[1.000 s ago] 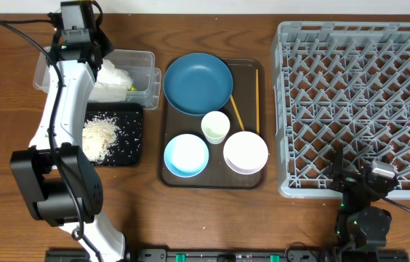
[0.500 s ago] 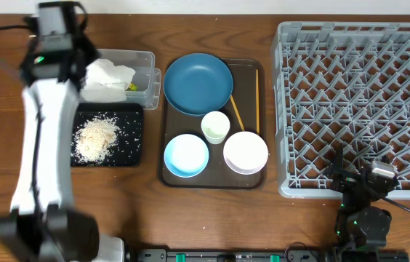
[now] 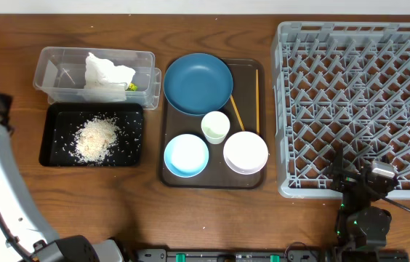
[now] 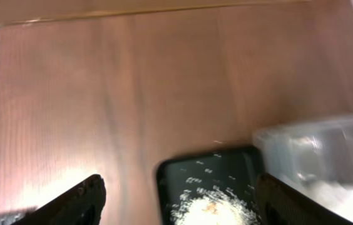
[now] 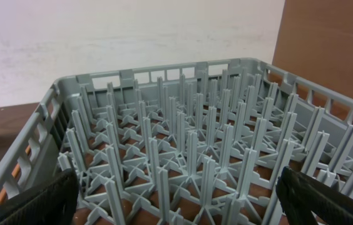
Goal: Sort waste into correct bins and load items into the dishwasher rack
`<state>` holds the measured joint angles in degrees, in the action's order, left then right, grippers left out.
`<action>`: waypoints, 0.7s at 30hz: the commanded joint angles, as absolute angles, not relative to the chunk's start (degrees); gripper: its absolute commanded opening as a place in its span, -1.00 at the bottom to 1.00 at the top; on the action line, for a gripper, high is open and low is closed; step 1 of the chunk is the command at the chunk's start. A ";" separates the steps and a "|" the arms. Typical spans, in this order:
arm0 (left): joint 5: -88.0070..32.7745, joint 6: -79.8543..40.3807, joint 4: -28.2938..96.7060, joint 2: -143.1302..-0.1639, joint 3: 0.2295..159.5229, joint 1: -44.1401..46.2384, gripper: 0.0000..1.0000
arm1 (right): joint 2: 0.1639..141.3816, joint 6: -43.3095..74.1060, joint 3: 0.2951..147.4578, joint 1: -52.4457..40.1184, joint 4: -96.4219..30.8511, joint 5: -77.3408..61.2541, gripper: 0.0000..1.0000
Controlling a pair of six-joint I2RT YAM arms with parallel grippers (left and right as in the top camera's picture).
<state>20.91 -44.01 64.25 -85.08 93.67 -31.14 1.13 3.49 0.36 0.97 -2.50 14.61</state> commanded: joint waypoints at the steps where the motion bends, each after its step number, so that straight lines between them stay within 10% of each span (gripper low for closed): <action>1: 19.40 -50.26 66.00 -85.62 93.97 -34.81 0.68 | 1.26 4.21 0.32 0.34 -2.79 14.79 0.98; 21: 18.65 -50.26 68.60 -85.62 93.97 -36.91 0.74 | 1.26 4.86 0.32 0.34 2.09 13.26 0.99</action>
